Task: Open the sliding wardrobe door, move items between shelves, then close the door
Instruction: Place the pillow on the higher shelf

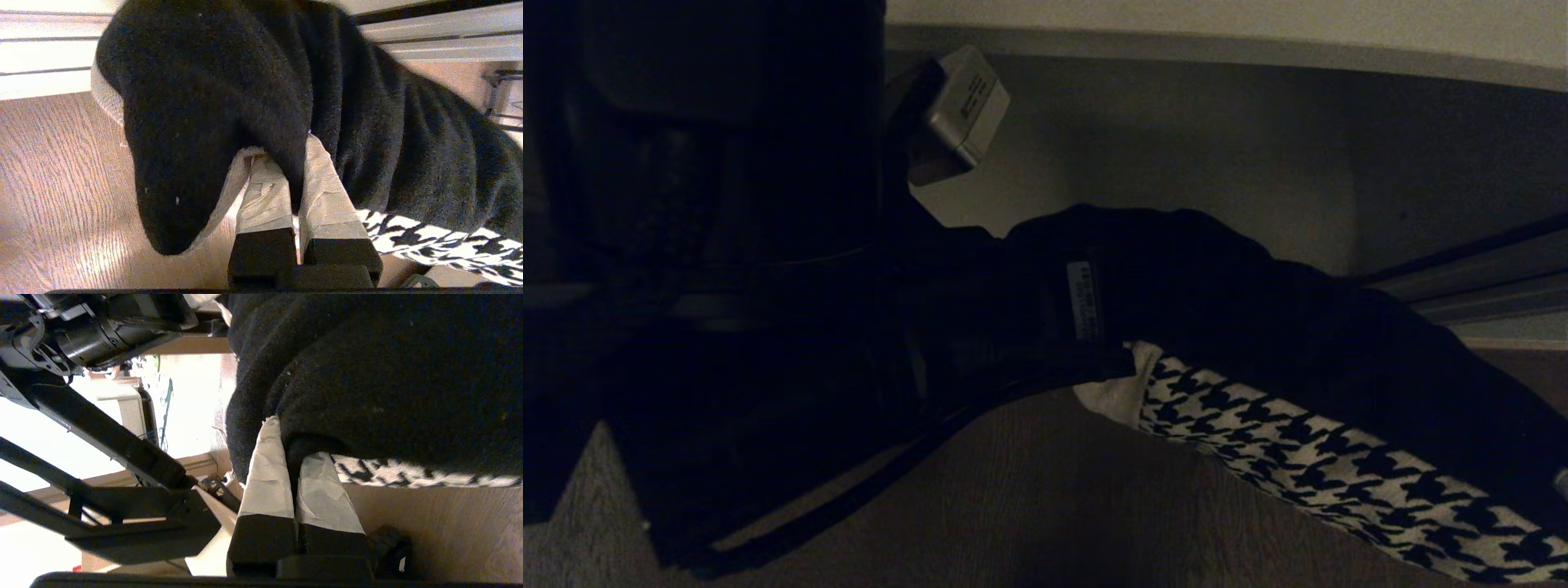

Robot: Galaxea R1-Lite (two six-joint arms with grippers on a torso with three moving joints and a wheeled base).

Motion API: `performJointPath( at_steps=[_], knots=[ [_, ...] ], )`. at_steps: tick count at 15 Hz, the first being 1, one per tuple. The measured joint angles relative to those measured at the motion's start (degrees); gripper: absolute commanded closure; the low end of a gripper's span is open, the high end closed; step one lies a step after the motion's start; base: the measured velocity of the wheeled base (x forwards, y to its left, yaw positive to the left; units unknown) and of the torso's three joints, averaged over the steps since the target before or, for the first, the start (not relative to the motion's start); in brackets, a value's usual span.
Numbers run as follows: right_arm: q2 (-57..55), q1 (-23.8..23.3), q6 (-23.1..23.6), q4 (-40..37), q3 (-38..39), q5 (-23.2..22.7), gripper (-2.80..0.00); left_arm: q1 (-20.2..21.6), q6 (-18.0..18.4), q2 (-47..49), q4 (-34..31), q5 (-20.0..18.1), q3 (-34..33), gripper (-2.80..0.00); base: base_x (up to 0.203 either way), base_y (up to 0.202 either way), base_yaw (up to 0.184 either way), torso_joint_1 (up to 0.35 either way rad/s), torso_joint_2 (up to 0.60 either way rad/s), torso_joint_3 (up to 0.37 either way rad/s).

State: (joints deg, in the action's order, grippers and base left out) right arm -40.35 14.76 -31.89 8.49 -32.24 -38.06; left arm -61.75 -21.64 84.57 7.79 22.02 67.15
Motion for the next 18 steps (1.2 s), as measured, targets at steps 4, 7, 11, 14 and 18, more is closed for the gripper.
performJointPath(
  at_steps=[4, 7, 11, 14, 18],
  knots=[
    [1.81, 0.15, 0.0, -2.69, -0.59, -0.06, 0.0, -0.96, -0.21, -1.89, -1.96, -0.24, -0.26, 0.0, 0.0, 0.0, 0.0, 0.003, 0.0, 0.201],
    [2.6, 0.15, 0.0, -2.79, -0.61, 0.02, 0.0, -1.2, -0.29, -2.47, -1.98, -0.22, -0.48, 0.0, 0.0, 0.0, 0.0, -0.002, 0.0, 0.204],
    [3.31, 0.11, -0.01, -2.69, -0.63, 0.24, 0.0, -1.97, -0.32, -3.14, -2.01, -0.12, -0.59, 0.0, 0.0, 0.0, 0.0, 0.0, 0.0, 0.204],
    [3.37, 0.06, 0.02, -2.76, -0.63, 0.27, 0.0, -2.08, -0.27, -3.5, -2.01, -0.11, -0.24, 0.0, 0.0, 0.0, 0.0, 0.003, 0.0, 0.201],
    [3.06, 0.06, -0.02, -2.69, -0.41, 0.22, 0.0, -2.11, -0.21, -3.61, -2.01, -0.11, -0.06, 0.0, 0.0, 0.0, 0.0, 0.0, 0.0, 0.2]
  ],
)
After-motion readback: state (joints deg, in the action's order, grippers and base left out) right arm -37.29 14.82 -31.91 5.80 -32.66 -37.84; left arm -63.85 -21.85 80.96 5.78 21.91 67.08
